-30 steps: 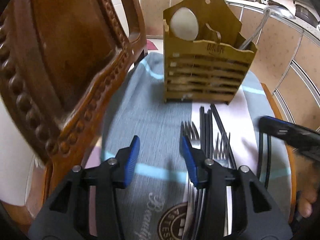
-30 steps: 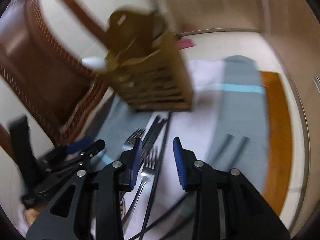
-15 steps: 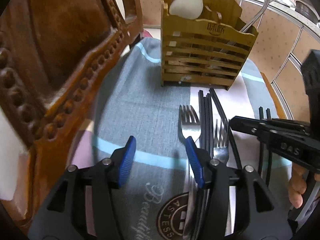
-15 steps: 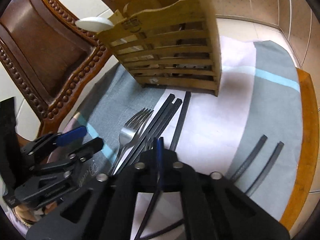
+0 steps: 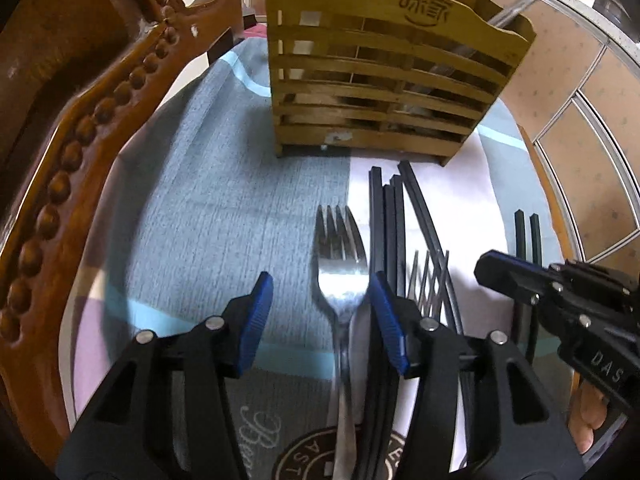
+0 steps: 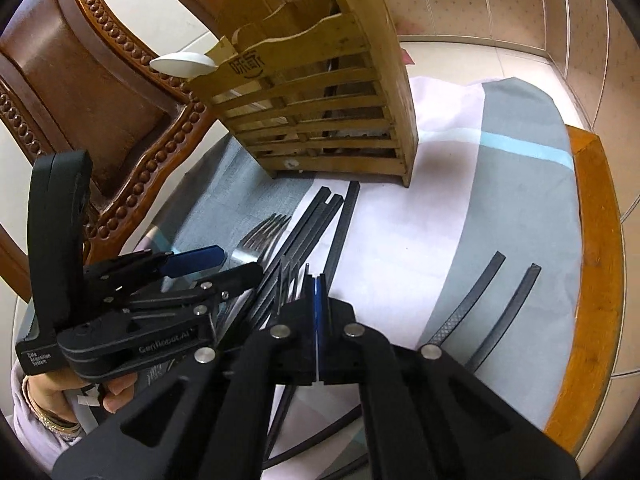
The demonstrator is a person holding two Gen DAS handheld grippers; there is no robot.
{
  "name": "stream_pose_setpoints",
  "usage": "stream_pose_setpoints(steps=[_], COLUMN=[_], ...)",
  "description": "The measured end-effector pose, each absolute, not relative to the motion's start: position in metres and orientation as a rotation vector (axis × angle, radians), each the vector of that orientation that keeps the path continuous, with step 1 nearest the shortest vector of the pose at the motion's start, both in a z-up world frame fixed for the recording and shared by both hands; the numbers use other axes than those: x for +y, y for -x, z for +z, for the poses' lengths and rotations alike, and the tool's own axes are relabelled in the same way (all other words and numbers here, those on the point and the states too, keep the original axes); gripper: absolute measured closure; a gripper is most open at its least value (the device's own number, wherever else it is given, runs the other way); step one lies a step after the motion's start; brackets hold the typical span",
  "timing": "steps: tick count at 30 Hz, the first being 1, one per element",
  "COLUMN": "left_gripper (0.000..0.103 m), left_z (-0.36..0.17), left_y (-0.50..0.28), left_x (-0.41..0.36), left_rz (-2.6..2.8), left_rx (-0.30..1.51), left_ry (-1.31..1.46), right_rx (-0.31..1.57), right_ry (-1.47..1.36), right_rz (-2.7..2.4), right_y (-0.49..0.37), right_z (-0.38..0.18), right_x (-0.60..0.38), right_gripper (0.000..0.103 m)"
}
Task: Organize utensils
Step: 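Grasp a steel fork by its handle with the left tool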
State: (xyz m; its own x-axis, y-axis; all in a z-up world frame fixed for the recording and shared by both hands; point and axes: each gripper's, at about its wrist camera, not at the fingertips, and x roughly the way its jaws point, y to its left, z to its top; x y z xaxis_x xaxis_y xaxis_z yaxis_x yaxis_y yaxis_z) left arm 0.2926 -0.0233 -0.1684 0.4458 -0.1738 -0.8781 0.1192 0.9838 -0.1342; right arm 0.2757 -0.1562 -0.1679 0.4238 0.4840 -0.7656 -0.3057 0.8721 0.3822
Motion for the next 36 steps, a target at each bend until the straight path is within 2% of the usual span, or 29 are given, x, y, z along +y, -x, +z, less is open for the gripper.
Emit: stream_pose_setpoints(steps=[2, 6, 8, 10, 16, 19, 21, 23, 25, 27, 28, 31, 32, 35, 36], left_gripper=[0.078, 0.078, 0.078, 0.078, 0.077, 0.070, 0.067, 0.067, 0.066, 0.053, 0.053, 0.053, 0.056, 0.077, 0.078], left_z=[-0.170, -0.169, -0.167, -0.165, -0.158, -0.153, -0.153, -0.155, -0.156, -0.158, -0.159, -0.162, -0.164, -0.167, -0.167], left_y=[-0.294, -0.288, -0.279, -0.270, -0.262, -0.264, -0.266, -0.269, -0.273, -0.278, -0.280, -0.290, -0.292, -0.296, -0.296], left_x=[-0.023, -0.013, -0.007, -0.004, 0.001, 0.006, 0.003, 0.000, -0.003, -0.007, -0.008, -0.003, -0.002, 0.003, 0.005], left_rz=[-0.190, -0.182, -0.183, -0.185, -0.161, -0.162, -0.161, -0.150, -0.141, -0.139, -0.142, -0.175, -0.174, -0.154, -0.168], left_rx=[1.109, 1.116, 1.121, 1.129, 1.117, 1.116, 1.117, 1.125, 1.137, 1.156, 1.165, 1.216, 1.232, 1.249, 1.251], left_ry=[0.066, 0.100, 0.110, 0.104, 0.040, 0.051, 0.046, 0.038, 0.029, 0.028, 0.031, 0.103, 0.117, 0.123, 0.148], right_rx=[1.017, 1.018, 1.016, 1.014, 1.020, 1.044, 1.057, 1.058, 1.045, 1.033, 1.028, 1.018, 1.013, 1.011, 1.011], right_ry=[-0.198, -0.190, -0.186, -0.182, -0.117, -0.116, -0.150, -0.175, -0.187, -0.194, -0.200, -0.198, -0.198, -0.211, -0.218], right_rz=[0.498, 0.492, 0.493, 0.503, 0.530, 0.545, 0.567, 0.570, 0.559, 0.547, 0.547, 0.540, 0.537, 0.531, 0.526], right_y=[-0.275, -0.275, -0.275, -0.276, -0.287, -0.293, -0.294, -0.294, -0.291, -0.288, -0.286, -0.282, -0.281, -0.279, -0.279], right_z=[-0.166, -0.165, -0.165, -0.165, -0.171, -0.178, -0.178, -0.177, -0.174, -0.171, -0.170, -0.167, -0.166, -0.165, -0.164], right_x=[-0.157, -0.158, -0.156, -0.153, -0.132, -0.128, -0.131, -0.135, -0.139, -0.143, -0.146, -0.151, -0.153, -0.158, -0.160], right_gripper=[0.101, 0.090, 0.079, 0.073, 0.073, 0.073, 0.090, 0.096, 0.097, 0.097, 0.097, 0.097, 0.097, 0.097, 0.097])
